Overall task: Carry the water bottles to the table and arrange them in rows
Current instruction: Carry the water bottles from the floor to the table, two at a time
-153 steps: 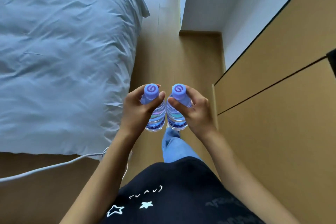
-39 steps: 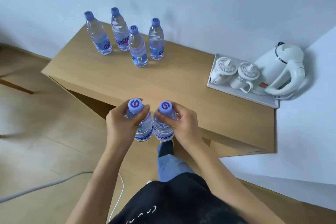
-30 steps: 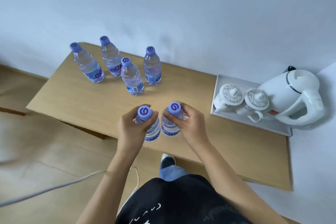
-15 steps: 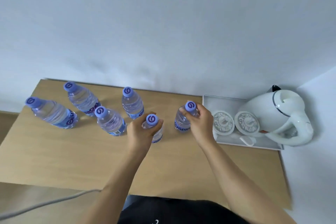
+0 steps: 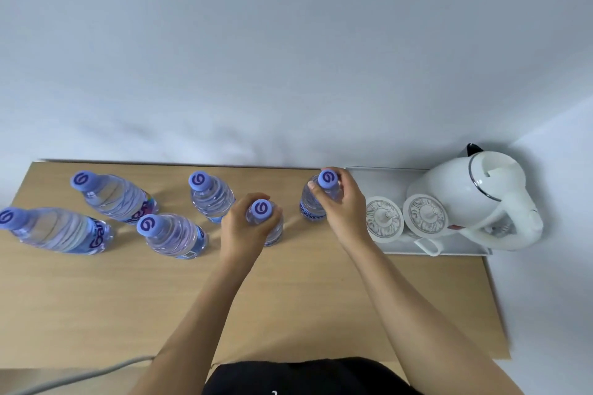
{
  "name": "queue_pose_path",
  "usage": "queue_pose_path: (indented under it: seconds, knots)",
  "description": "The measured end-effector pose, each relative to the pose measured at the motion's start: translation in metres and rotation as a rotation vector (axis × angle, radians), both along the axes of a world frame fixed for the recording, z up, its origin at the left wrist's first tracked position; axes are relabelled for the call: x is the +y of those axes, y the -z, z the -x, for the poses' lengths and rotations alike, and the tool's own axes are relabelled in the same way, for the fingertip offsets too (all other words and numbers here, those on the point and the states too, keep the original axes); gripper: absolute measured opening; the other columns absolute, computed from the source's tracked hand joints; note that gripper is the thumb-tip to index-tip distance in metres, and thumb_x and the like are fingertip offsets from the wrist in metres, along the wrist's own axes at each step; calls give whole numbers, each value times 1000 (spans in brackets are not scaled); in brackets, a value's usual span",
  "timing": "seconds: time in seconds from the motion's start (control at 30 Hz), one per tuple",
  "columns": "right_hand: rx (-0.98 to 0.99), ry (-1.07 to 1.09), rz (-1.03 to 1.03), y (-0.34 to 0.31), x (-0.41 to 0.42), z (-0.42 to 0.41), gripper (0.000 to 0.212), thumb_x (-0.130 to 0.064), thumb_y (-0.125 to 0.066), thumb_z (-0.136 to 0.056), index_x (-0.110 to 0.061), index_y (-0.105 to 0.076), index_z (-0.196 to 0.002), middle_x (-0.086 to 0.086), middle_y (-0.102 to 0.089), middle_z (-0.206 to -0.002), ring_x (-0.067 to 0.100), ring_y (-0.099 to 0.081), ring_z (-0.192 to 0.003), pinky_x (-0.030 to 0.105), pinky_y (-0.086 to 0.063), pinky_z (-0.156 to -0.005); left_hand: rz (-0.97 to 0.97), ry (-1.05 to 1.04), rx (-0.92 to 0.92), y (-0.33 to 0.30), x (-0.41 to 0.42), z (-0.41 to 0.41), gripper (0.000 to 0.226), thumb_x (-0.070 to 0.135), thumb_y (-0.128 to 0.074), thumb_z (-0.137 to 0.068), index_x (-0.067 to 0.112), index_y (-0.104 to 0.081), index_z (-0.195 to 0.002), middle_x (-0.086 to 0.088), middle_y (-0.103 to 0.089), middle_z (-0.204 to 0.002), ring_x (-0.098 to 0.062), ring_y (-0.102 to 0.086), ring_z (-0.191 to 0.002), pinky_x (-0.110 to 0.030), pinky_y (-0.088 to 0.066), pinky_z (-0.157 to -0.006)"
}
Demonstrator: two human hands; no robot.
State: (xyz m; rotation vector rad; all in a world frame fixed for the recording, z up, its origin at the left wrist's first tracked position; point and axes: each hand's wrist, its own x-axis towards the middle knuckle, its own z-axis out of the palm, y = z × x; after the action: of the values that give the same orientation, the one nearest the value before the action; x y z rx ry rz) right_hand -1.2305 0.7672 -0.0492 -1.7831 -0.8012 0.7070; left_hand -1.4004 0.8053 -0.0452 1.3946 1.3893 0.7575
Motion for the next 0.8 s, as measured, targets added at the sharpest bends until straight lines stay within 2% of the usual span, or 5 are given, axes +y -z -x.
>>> queue_pose_path:
  seconds: [0.13,0.23,0.33,0.63,0.8]
  knots:
    - [-5,-39,36,-1,2,-4,24,-25,-76,-86,-25,-60,-103,-18,-65,-96,-9,-59,-89,8,-42,-76,51,26,17,-1,2,0,23,22,-79,-80,28,-63,-96,9,-66,-91,1,-60,-78,-11,-47,-66]
    - [22,-93,75,-3,-2,-6,44,-22,-79,-83,-25,-57,-121,-14,-64,-112,-4,-59,-100,15,-46,-88,81,22,78,-4,2,2,55,32,-84,-74,27,-55,-121,12,-60,-106,-5,-57,-96,-17,-43,-78]
    - [1,-103,48,-6,-12,-6,65,-14,-78,-83,-22,-47,-139,-22,-55,-121,-21,-50,-107,1,-36,-91,61,14,93,-7,-4,6,71,32,-85,-73,24,-48,-133,8,-53,-126,-10,-50,-115,-28,-42,-94]
    - [2,-72,-62,-24,-69,10,59,-10,-72,-87,-47,-48,-126,-42,-51,-120,-23,-45,-116,21,-40,-104,-13,-33,128,-12,-47,26,65,27,-83,-76,22,-49,-132,7,-53,-131,-10,-46,-123,-32,-39,-101]
    - [64,9,-23,-24,-121,33,56,-14,-72,-88,-32,-50,-136,-17,-59,-127,-4,-54,-118,30,-43,-103,-66,75,105,-20,-80,41,57,23,-81,-78,25,-51,-127,15,-48,-121,-5,-44,-118,-35,-40,-104]
